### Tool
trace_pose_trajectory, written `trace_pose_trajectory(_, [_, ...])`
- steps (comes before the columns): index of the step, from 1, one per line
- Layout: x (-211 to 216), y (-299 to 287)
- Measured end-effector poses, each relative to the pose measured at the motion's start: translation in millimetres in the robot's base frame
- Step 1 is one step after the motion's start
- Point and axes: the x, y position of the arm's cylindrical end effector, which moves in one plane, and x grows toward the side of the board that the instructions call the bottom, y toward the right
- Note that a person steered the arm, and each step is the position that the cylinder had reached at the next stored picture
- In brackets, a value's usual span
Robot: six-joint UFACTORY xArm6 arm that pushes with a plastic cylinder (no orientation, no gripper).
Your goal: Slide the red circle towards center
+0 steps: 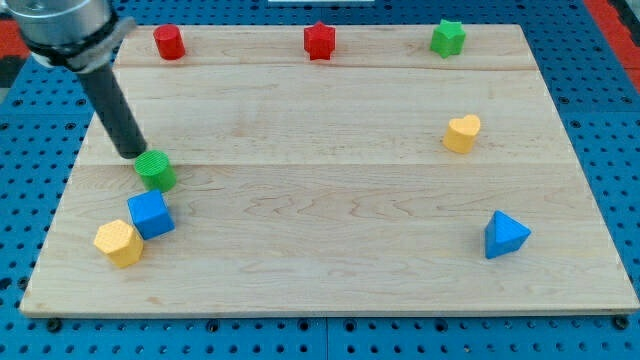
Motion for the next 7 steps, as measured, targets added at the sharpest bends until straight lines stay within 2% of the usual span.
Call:
trace_pose_trajectory(2, [21,18])
trace_pose_trajectory(3, [-37,41])
trace_pose_trajectory(4, [-121,66])
trace_pose_trajectory(5, [-199,64])
trace_pose_trajectory(6, [-242,37])
trace_pose_trajectory(7, [-233,-6])
